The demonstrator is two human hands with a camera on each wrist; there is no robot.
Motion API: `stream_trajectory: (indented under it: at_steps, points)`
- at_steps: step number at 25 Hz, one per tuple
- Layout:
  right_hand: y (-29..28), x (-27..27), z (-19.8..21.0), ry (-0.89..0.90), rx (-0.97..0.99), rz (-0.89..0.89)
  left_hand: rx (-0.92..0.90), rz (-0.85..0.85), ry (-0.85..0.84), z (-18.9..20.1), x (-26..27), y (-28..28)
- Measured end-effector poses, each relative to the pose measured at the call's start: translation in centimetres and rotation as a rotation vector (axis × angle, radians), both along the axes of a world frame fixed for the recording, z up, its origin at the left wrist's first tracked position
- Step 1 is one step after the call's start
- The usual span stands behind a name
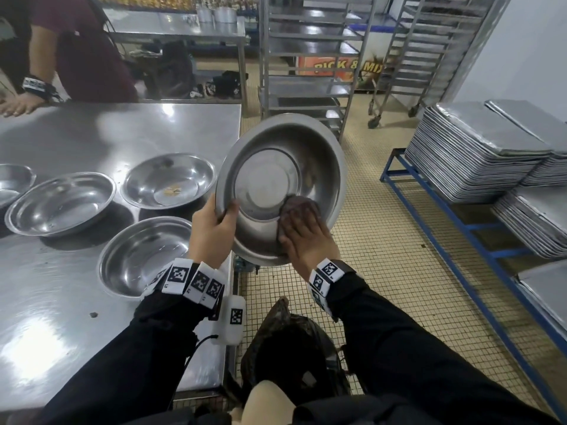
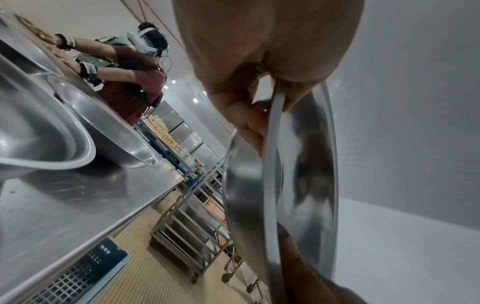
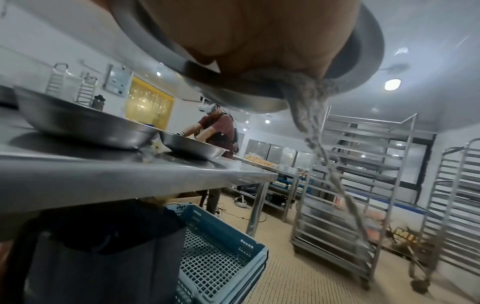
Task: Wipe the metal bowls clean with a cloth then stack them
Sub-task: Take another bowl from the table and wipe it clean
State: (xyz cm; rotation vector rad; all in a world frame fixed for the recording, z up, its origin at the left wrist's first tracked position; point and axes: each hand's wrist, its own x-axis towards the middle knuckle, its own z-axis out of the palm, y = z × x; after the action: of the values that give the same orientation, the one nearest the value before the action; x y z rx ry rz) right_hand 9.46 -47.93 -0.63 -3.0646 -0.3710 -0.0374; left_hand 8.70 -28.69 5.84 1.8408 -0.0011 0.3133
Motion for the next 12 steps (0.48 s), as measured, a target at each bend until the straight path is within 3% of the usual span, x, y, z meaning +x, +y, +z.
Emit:
stream_trajectory:
  at_steps: [2,4,7,9,12]
  points:
    - [-0.1,-0.5,-0.4,-0.077,0.084,0.01,-0.011,0.016,-0.011,0.1,0.0,-0.2]
    - [1.4,-1.7,-0.6,-0.146,0.32,0.102,-0.017,0.034,-0.015,0.2,0.0,-0.5]
    - [4.1,-2.7,-0.5,-0.079,0.57,0.163,-0.045,0.069,-0.019,0.4,0.1,-0.8]
    - [4.2,-2.3,0.6,-0.101,0.581,0.11,-0.078,0.077,-0.03,0.6,0.2,-0.9]
    - [1.5,-0.6,1.6,-0.071,0.287,-0.053,-0.1,0.048,-0.015,0.7,-0.1,-1.2]
